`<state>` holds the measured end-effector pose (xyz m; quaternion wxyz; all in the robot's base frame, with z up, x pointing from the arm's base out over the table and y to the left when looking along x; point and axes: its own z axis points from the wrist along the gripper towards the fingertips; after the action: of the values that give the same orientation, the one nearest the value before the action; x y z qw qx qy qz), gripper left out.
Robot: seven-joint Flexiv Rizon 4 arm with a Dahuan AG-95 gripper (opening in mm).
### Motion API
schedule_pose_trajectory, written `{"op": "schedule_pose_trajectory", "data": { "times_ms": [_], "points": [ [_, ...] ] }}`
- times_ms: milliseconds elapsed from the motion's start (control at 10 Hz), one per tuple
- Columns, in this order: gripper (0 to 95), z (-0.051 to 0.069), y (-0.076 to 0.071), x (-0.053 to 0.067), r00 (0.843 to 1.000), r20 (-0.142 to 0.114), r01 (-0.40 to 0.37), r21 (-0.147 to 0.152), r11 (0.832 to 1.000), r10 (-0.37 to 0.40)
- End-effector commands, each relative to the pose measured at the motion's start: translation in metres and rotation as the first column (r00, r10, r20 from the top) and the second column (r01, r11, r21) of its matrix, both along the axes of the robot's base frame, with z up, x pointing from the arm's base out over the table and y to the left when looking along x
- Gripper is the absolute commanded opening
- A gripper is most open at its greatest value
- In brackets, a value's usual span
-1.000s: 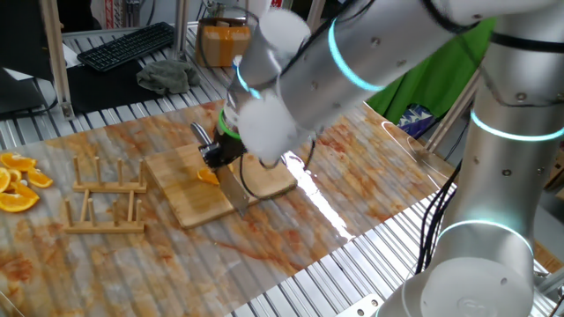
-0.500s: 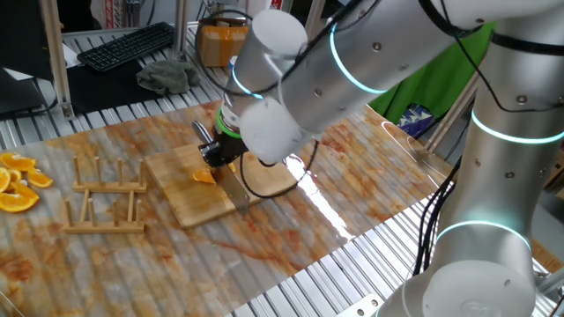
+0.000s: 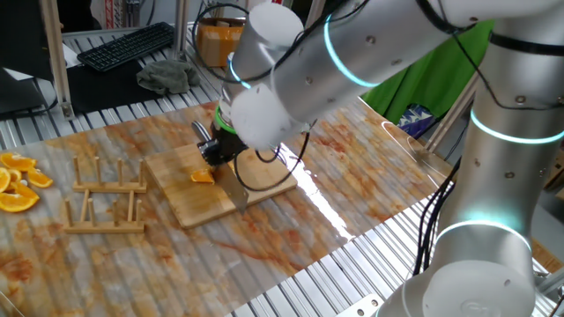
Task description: Chop the orange
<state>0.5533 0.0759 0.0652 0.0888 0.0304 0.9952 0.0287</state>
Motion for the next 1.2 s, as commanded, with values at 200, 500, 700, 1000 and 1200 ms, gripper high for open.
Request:
{"op": "schedule_pose_trajectory", "data": {
  "times_ms": [200, 500, 700, 1000, 1200],
  "points": [
    [0.0, 0.008, -0.002, 0.006, 1.000, -0.008, -0.008, -0.014, 1.000, 0.008],
    [0.0, 0.014, -0.006, 0.018, 1.000, -0.007, -0.030, -0.024, 0.999, 0.030],
    [0.0, 0.018, -0.011, 0.028, 0.999, -0.013, -0.045, -0.028, 0.999, 0.045],
    [0.0, 0.022, -0.016, 0.035, 0.999, -0.014, -0.051, -0.032, 0.998, 0.051],
    [0.0, 0.021, -0.018, 0.035, 0.998, -0.014, -0.055, -0.034, 0.998, 0.055]
  ]
}}
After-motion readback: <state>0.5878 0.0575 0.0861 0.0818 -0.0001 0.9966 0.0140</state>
